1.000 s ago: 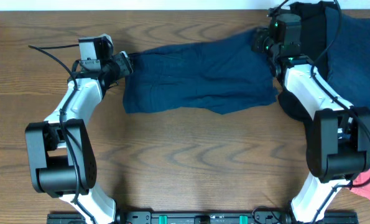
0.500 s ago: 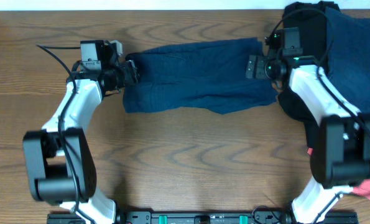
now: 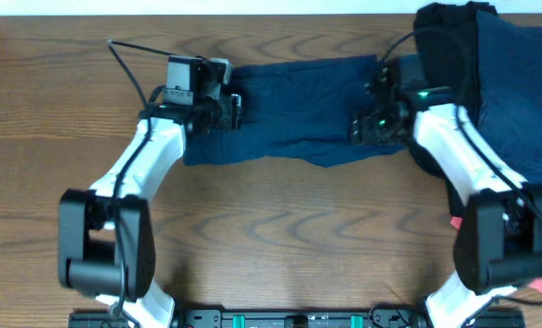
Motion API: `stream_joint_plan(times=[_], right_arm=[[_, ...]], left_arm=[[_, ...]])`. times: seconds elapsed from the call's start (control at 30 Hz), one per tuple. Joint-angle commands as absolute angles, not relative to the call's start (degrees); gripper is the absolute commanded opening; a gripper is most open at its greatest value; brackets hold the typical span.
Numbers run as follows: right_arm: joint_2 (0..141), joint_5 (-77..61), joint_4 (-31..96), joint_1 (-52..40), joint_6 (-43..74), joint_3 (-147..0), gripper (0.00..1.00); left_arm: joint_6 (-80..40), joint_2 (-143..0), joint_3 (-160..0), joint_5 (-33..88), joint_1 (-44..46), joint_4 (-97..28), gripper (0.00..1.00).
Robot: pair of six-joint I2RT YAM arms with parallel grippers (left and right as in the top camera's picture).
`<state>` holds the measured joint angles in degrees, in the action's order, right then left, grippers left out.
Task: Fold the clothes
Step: 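Fold the top edge down toward the table center with both grippers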
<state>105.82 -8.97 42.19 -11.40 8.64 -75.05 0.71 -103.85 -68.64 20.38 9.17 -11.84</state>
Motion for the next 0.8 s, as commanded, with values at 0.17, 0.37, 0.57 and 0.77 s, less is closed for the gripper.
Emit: stream_joint_plan(times=[0.17,0.37,0.57,0.77], right_arm=[[113.7,-9.4,34.5,-15.8,7.2,-74.1,0.78],[118.1,-9.3,33.3,-15.9,7.2,-74.1,0.76],[118.3,-5.8,46.9,-15.7,7.6,-74.1,0.72],[118.3,-2.8,55.7,-15.7,10.2,-74.1,0.74]], left_arm=[[1.9,-111.6,-69.6,18.3,8.9,-2.4,0.65],[1.9,-116.4,-69.6,18.3,8.9,5.4,0.64],[1.8,-121.6,-69.6,13.1,8.6,6.3,0.64],[-10.5,-121.3,-69.6,7.1,5.2,6.2,0.65]])
